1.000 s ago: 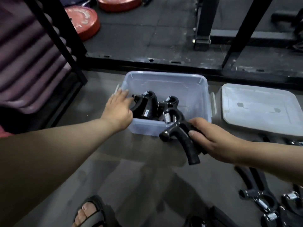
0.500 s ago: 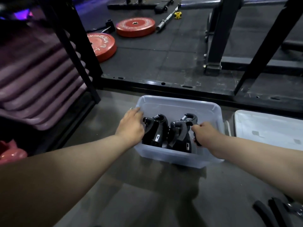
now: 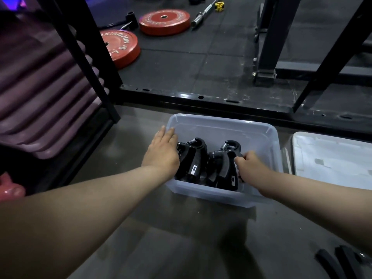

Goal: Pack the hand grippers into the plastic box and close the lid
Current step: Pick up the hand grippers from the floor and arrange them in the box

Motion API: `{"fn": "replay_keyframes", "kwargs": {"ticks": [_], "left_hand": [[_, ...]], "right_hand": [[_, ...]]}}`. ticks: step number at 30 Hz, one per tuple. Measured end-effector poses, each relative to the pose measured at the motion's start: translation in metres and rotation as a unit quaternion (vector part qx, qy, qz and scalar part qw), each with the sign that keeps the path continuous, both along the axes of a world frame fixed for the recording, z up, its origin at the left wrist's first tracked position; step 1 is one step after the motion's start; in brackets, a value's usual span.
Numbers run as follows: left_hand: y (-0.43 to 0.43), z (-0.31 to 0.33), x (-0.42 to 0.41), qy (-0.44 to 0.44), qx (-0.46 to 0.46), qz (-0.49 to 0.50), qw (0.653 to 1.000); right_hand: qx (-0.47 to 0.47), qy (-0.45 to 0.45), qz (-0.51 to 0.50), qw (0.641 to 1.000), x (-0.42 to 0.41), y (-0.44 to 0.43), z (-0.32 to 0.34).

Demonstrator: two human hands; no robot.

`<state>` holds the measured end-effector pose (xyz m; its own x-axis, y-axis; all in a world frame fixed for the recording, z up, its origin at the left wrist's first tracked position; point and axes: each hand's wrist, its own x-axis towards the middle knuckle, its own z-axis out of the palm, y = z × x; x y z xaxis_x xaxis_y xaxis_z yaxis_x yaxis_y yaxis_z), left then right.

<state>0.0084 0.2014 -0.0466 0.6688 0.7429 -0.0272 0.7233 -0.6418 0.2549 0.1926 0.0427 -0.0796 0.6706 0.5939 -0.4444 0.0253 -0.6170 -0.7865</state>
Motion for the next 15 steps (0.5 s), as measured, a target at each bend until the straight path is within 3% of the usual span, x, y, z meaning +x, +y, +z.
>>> {"fn": "replay_keyframes", "kwargs": {"ticks": [5, 11, 15], "left_hand": [[0.000, 0.001, -0.002, -0.032, -0.034, 0.018, 0.999], [0.001, 0.000, 0.000, -0.027, -0.031, 0.017, 0.999], [0.000, 0.000, 0.000, -0.028, -0.031, 0.019, 0.999]], "right_hand": [[-0.005, 0.033, -0.032, 0.999, 0.004, 0.002, 0.001], [-0.093, -0.016, 0.057, 0.994, -0.003, 0.009, -0.004], [-0.064, -0.007, 0.045, 0.997, -0.005, 0.019, -0.004]]}}
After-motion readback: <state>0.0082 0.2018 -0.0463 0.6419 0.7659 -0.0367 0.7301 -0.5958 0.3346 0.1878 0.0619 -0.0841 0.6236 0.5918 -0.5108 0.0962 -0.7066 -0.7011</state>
